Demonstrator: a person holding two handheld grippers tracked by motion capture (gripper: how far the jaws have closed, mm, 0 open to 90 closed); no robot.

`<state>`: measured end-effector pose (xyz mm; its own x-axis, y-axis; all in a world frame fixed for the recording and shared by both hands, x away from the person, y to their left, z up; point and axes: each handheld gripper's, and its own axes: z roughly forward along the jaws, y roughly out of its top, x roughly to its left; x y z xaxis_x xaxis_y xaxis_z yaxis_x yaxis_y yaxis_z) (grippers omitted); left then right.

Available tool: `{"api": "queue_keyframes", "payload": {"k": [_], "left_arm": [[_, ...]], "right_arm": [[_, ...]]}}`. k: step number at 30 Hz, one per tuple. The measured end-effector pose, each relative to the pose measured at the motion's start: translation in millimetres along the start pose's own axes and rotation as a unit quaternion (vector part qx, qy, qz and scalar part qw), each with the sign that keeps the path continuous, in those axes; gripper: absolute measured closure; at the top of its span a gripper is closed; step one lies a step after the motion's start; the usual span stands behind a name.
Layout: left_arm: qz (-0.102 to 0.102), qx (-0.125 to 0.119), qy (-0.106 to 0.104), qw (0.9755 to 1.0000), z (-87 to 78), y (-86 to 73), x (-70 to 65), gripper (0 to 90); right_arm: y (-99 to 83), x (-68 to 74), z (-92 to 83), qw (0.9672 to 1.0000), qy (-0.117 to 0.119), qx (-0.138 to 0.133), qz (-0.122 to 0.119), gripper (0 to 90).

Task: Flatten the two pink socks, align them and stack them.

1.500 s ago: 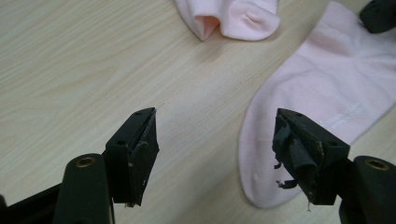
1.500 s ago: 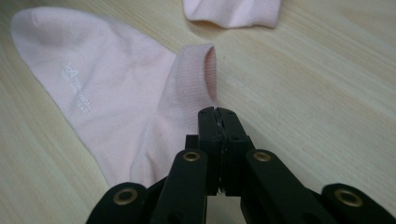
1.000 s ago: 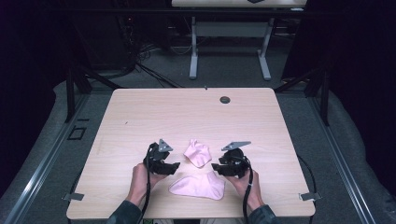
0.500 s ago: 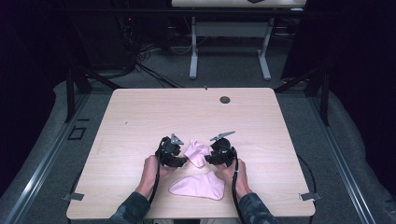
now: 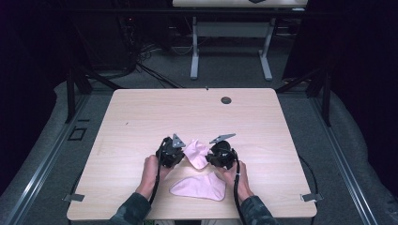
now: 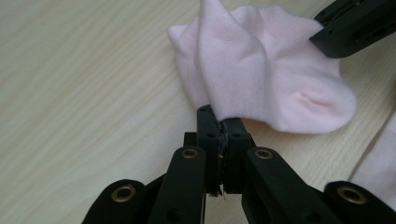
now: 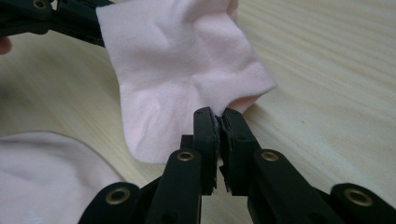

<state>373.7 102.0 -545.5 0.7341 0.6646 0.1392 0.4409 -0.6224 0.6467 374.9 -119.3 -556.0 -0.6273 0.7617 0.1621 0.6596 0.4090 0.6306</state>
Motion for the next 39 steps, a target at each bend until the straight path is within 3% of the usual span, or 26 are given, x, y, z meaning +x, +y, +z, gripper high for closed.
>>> {"api": "queue_keyframes", "payload": {"k": [3, 6, 9, 11, 13, 14, 17, 19, 21, 24, 28, 32, 34, 39], "left_arm": [[0.017, 0.002, 0.018, 0.9997, -12.6, -0.2, 0.6, 88.7], [0.058, 0.011, 0.059, 0.9965, -37.1, -0.7, -2.0, 88.6], [0.089, 0.023, 0.067, 0.9935, -40.6, -2.6, -12.2, 88.1], [0.098, 0.030, 0.059, 0.9930, -34.7, -6.0, -18.3, 85.2], [0.089, 0.038, 0.047, 0.9942, -26.0, -10.0, -21.0, 75.6], [0.079, 0.040, 0.043, 0.9952, -21.9, -12.0, -20.7, 66.1], [0.046, 0.035, 0.029, 0.9979, -14.4, -17.5, -16.6, 51.0], [0.033, 0.035, 0.019, 0.9987, -11.9, -19.3, -12.6, 46.0], [0.001, 0.016, -0.010, 0.9998, -12.9, -21.5, -5.1, 39.4], [-0.052, -0.003, -0.024, 0.9984, -15.9, -24.3, 11.1, 40.3], [-0.088, 0.002, -0.016, 0.9960, -10.3, -20.3, 25.4, 42.4], [-0.090, 0.003, -0.004, 0.9960, -1.8, -11.8, 26.2, 46.8], [-0.096, 0.020, 0.002, 0.9952, 11.1, -4.7, 26.4, 50.8], [-0.086, 0.049, 0.003, 0.9951, 24.8, 0.8, 24.4, 70.2]], "right_arm": [[5.0, 4.6, -11.2, 0.9998, 0.016, -0.014, -0.001, 85.3], [11.1, 10.3, -20.9, 0.9993, 0.029, -0.024, -0.007, 85.2], [14.5, 14.4, -24.3, 0.9993, 0.021, -0.023, -0.018, 85.2], [13.9, 11.8, -20.7, 0.9996, 0.014, -0.009, -0.021, 85.1], [11.3, 7.2, -16.0, 0.9996, -0.003, 0.010, -0.025, 85.0], [9.8, 3.5, -14.1, 0.9995, -0.002, 0.019, -0.025, 84.9], [4.6, -4.4, -10.4, 0.9988, -0.016, 0.034, -0.033, 84.6], [1.7, -9.2, -10.2, 0.9987, -0.019, 0.036, -0.029, 84.4], [-0.2, -12.8, -10.2, 0.9988, -0.022, 0.036, -0.024, 84.2], [-2.0, -16.1, -10.0, 0.9986, -0.030, 0.036, -0.024, 83.7], [-2.4, -17.0, -8.9, 0.9982, -0.038, 0.040, -0.025, 83.0], [-2.1, -15.7, -8.9, 0.9983, -0.042, 0.031, -0.024, 82.9], [-1.8, -15.7, -9.2, 0.9982, -0.042, 0.036, -0.025, 83.0], [-2.3, -15.3, -7.1, 0.9985, -0.038, 0.034, -0.021, 83.8]]}}
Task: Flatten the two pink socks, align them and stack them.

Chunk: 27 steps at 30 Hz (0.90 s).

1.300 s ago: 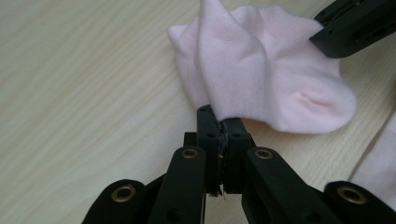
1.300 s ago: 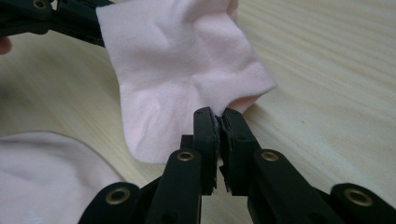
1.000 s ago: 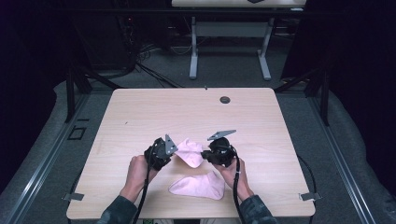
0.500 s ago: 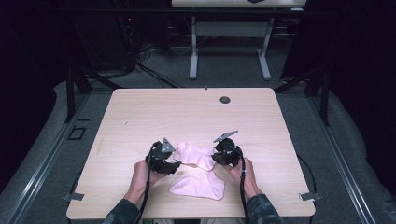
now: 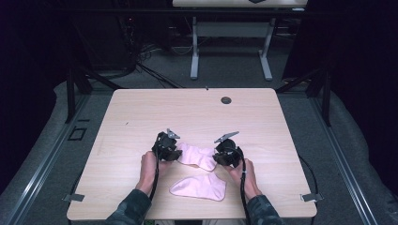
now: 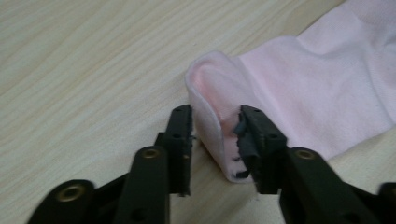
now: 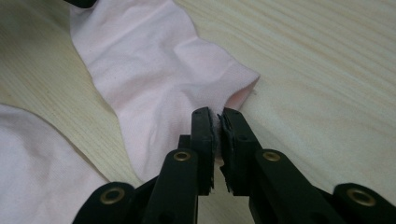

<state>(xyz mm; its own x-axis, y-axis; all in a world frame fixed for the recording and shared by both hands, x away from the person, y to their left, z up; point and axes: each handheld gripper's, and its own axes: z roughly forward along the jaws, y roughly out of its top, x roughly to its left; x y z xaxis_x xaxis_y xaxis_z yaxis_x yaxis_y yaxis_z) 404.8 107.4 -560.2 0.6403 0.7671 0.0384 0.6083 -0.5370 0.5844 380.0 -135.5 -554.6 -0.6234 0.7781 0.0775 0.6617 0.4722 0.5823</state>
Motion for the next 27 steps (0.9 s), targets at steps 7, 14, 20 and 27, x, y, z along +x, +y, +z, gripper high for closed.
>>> {"api": "queue_keyframes", "payload": {"k": [7, 14, 20, 27], "left_arm": [[-0.012, -0.009, 0.001, 0.9999, -4.9, -2.5, 1.6, 88.9], [-0.023, -0.052, 0.001, 0.9984, -40.5, -11.9, 1.0, 89.1], [-0.019, -0.084, -0.005, 0.9963, -73.0, -22.7, -7.4, 89.1], [-0.015, -0.107, -0.004, 0.9941, -98.3, -27.4, -19.4, 89.0]], "right_arm": [[-3.6, -1.3, -0.9, 1.0000, 0.002, -0.001, -0.002, 85.1], [-3.8, -1.6, -24.4, 0.9998, 0.003, -0.022, -0.003, 85.2], [-4.8, 5.0, -52.6, 0.9989, 0.015, -0.043, -0.014, 85.2], [-4.5, 16.9, -79.3, 0.9979, 0.019, -0.051, -0.035, 85.1]]}}
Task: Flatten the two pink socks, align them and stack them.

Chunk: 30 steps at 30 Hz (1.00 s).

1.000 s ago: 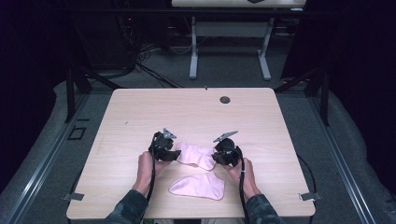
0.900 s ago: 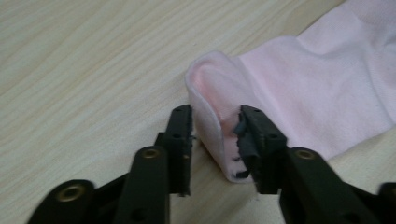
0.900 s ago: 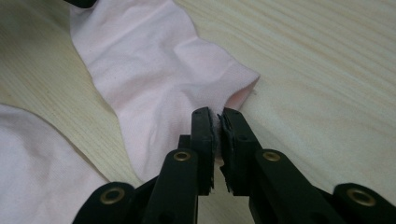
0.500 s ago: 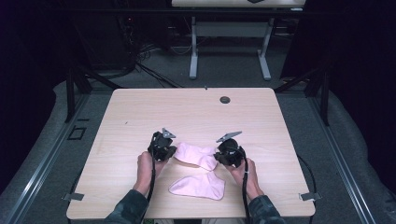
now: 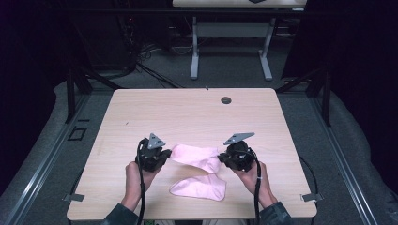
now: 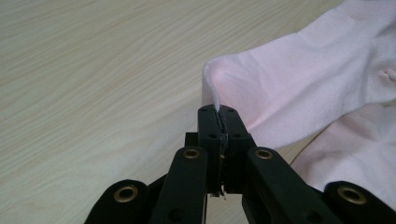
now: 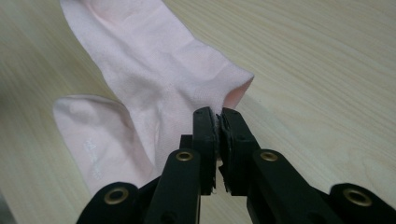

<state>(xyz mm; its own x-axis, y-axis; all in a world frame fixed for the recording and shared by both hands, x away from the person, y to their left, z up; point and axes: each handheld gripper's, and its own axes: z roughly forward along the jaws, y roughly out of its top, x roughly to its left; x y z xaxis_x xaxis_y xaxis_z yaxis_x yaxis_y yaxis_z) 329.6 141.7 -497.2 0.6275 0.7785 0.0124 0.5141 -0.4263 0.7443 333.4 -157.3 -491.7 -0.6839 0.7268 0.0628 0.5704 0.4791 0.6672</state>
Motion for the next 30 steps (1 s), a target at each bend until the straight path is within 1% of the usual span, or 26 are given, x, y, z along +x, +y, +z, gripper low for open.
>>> {"api": "queue_keyframes", "payload": {"k": [1, 2, 3, 6, 8, 9, 11, 12, 13, 15, 16, 17, 19, 21, 22, 23, 25, 26, 29, 30], "left_arm": [[0.003, -0.001, 0.000, 1.0000, -3.1, -0.6, -2.1, 89.0], [0.001, -0.006, -0.001, 1.0000, -5.4, -1.6, -4.8, 89.1], [0.002, -0.006, -0.002, 1.0000, -8.2, -3.0, -7.0, 89.0], [-0.001, -0.015, -0.006, 0.9999, -14.9, -9.3, -13.6, 89.0], [-0.002, -0.018, -0.006, 0.9998, -18.5, -14.6, -19.2, 89.1], [-0.004, -0.020, -0.007, 0.9998, -19.9, -17.3, -22.2, 89.0], [0.000, -0.021, -0.007, 0.9998, -23.1, -22.7, -28.8, 89.1], [0.007, -0.019, -0.002, 0.9998, -25.2, -25.8, -33.3, 89.0], [0.010, -0.019, 0.001, 0.9998, -26.3, -27.7, -35.7, 89.0], [0.004, -0.023, -0.006, 0.9997, -29.5, -33.2, -40.5, 89.0], [0.006, -0.022, -0.005, 0.9997, -31.5, -36.1, -42.9, 89.0], [0.004, -0.025, -0.006, 0.9997, -32.7, -39.6, -45.4, 89.0], [-0.002, -0.025, -0.013, 0.9996, -34.2, -48.2, -49.3, 89.0], [-0.006, -0.021, -0.019, 0.9996, -32.4, -58.2, -53.2, 89.0], [-0.008, -0.019, -0.020, 0.9996, -30.6, -63.3, -54.8, 89.0], [-0.012, -0.015, -0.023, 0.9995, -29.1, -68.0, -55.9, 89.0], [-0.019, -0.010, -0.026, 0.9994, -24.7, -76.2, -58.5, 89.1], [-0.017, -0.007, -0.026, 0.9995, -22.3, -79.5, -59.3, 89.0], [-0.019, -0.001, -0.027, 0.9995, -15.3, -86.8, -59.6, 89.0], [-0.019, -0.001, -0.027, 0.9995, -15.3, -86.8, -59.6, 89.0]], "right_arm": [[-0.3, 1.3, -3.4, 1.0000, 0.001, 0.000, -0.001, 85.1], [-1.1, 2.9, -6.1, 1.0000, 0.001, -0.005, -0.002, 85.1], [-1.7, 4.1, -9.7, 1.0000, 0.004, -0.003, -0.003, 85.1], [-6.4, 7.8, -17.7, 0.9999, 0.008, -0.009, -0.004, 85.1], [-10.6, 10.7, -22.5, 0.9998, 0.008, -0.018, -0.007, 85.1], [-12.8, 11.5, -24.1, 0.9998, 0.008, -0.019, -0.007, 85.1], [-17.0, 12.7, -26.5, 0.9997, 0.012, -0.018, -0.005, 85.1], [-19.0, 13.4, -28.0, 0.9998, 0.013, -0.014, -0.007, 85.1], [-21.7, 15.3, -28.3, 0.9997, 0.015, -0.017, -0.006, 85.1], [-25.3, 18.2, -29.4, 0.9998, 0.016, -0.013, -0.009, 85.1], [-27.1, 19.3, -29.5, 0.9998, 0.017, -0.008, -0.012, 85.1], [-29.0, 20.4, -29.6, 0.9997, 0.019, -0.005, -0.013, 85.1], [-33.4, 21.9, -28.6, 0.9996, 0.024, -0.003, -0.014, 85.0], [-39.0, 23.6, -25.9, 0.9995, 0.026, 0.005, -0.016, 85.0], [-40.9, 23.8, -24.0, 0.9995, 0.026, 0.009, -0.017, 85.0], [-43.0, 24.2, -22.2, 0.9992, 0.030, 0.020, -0.019, 85.0], [-47.6, 24.5, -16.3, 0.9989, 0.029, 0.028, -0.023, 84.9], [-49.4, 24.7, -13.2, 0.9987, 0.030, 0.033, -0.023, 84.8], [-53.4, 22.6, -5.4, 0.9982, 0.033, 0.046, -0.020, 84.7], [-53.4, 22.6, -5.4, 0.9982, 0.033, 0.046, -0.020, 84.7]]}}
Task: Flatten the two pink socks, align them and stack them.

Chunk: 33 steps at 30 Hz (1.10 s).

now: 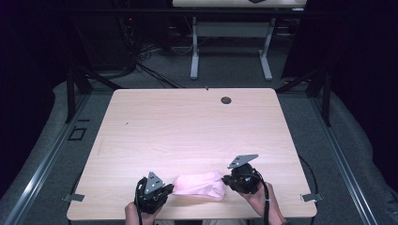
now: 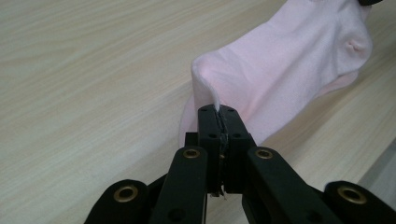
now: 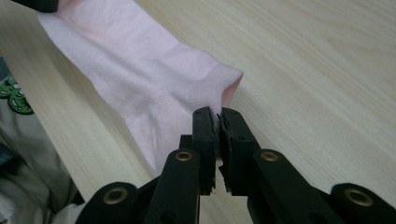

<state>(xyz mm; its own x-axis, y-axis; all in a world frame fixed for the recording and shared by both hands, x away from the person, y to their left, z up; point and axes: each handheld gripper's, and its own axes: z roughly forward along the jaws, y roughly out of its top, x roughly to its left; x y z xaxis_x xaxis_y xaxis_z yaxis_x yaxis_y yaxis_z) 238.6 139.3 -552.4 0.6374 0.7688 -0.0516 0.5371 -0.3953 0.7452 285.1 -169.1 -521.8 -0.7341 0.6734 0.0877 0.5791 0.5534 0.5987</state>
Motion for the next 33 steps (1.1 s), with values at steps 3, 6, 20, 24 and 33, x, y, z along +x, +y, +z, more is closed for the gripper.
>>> {"api": "queue_keyframes", "payload": {"k": [3, 6, 20, 24, 33], "left_arm": [[0.003, 0.008, 0.009, 0.9999, 12.5, -5.7, -0.4, 88.7], [0.003, 0.015, 0.013, 0.9998, 20.0, -8.5, 0.5, 88.1], [0.002, -0.002, 0.044, 0.9990, 6.9, -7.9, 13.1, 29.5], [-0.003, -0.011, 0.060, 0.9982, -4.0, -7.6, 19.3, 20.0], [-0.020, -0.008, 0.109, 0.9939, -26.8, -16.0, 47.8, 11.0]], "right_arm": [[-2.6, -4.6, 12.5, 0.9997, -0.002, 0.022, 0.006, 84.5], [-4.5, -8.3, 22.3, 0.9993, 0.001, 0.035, 0.008, 84.0], [-14.3, -13.7, 10.6, 0.9997, -0.008, 0.002, 0.023, 56.1], [-20.0, -16.4, -2.3, 0.9988, -0.019, -0.027, 0.037, 40.1], [-44.3, -24.9, -28.8, 0.9948, -0.057, -0.063, 0.056, 8.9]]}}
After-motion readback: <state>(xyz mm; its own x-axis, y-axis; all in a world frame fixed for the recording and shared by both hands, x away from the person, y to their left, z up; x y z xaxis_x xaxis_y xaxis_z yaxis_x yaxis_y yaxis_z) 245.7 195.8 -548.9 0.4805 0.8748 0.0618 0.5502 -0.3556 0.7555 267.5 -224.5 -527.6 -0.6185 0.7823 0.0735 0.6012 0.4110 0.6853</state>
